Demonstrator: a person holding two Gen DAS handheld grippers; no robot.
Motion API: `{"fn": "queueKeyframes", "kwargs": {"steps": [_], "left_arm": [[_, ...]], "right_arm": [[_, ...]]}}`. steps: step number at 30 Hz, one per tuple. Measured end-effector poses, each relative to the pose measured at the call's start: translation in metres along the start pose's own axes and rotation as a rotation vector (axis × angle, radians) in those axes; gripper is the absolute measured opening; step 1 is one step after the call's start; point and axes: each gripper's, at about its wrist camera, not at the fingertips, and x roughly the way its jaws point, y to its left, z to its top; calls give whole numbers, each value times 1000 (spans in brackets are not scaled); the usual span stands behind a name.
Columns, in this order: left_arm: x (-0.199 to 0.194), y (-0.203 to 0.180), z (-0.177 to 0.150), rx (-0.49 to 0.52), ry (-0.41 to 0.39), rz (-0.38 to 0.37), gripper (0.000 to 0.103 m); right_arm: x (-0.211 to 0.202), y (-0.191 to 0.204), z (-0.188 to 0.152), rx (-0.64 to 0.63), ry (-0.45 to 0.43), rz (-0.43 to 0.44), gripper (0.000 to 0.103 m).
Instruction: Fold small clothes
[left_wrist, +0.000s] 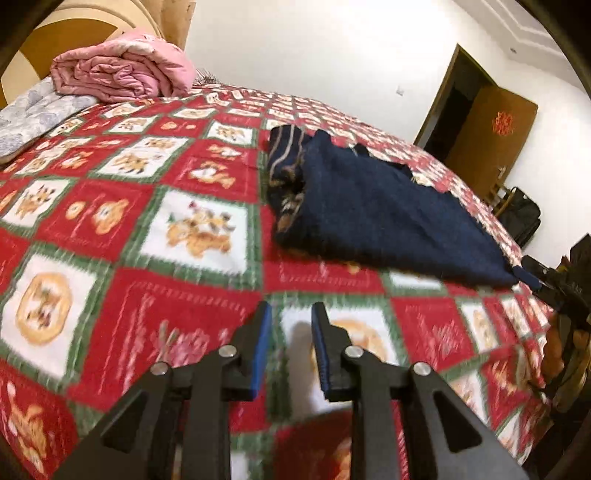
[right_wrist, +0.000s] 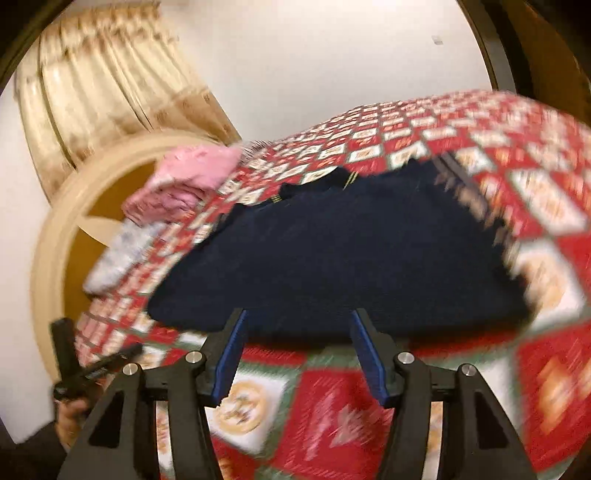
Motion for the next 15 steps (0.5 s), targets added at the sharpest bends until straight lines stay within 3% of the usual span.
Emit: {"fn": "queueKeyframes", "kwargs": {"steps": [5,7,9,12,14,15], "left_arm": [[-16,6,-20,36,-69,-27,25],[-19,9,-26,47,-86,-44,26],[-20,10,-28,55,-103,-51,26],[-29,10,-23,18,-100,-46,28],[-41,17,-15,-31,-114,-78,44],[-47,21,-12,-47,-130,-71,64]], "right_arm": [[-29,7,-56,5,-82,79,60],[-35,6,-68,8,-51,78,75],[-32,-2,-80,43,1,81,76],[-43,8,-81,21,8,67,76],[-50,26,-70,6,25,100,76],[-50,39,-62,-31,26,86,76]]}}
